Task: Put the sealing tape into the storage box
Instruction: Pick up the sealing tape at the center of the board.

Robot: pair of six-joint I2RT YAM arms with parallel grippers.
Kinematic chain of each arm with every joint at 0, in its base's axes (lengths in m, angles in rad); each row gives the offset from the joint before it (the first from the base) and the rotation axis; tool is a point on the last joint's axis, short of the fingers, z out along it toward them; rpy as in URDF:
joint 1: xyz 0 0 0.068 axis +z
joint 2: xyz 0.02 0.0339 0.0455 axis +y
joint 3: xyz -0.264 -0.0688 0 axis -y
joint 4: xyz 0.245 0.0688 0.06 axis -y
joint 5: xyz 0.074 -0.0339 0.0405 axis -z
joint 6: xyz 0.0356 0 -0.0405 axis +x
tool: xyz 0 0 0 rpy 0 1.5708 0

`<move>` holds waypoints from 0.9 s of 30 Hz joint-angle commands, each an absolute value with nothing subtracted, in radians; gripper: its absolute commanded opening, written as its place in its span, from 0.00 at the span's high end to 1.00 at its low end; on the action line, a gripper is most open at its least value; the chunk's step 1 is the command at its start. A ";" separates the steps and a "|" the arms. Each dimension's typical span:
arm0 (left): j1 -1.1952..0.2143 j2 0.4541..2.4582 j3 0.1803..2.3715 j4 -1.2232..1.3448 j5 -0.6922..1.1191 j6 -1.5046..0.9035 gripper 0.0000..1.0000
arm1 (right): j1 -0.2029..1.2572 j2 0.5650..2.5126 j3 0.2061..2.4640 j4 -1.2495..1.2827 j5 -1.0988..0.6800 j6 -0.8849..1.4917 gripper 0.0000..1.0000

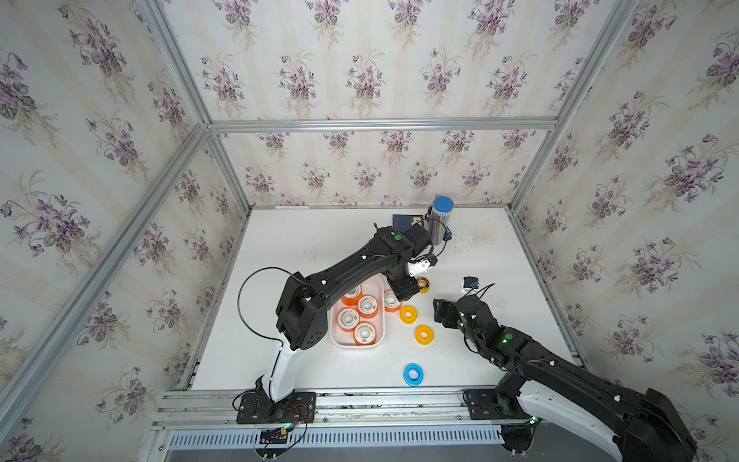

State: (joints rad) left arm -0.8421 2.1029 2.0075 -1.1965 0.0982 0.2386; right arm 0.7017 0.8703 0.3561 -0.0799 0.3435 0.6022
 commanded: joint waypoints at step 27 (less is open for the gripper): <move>-0.812 2.352 2.072 -1.246 0.077 0.457 0.14 | 0.703 0.884 0.359 -0.074 0.374 0.614 0.11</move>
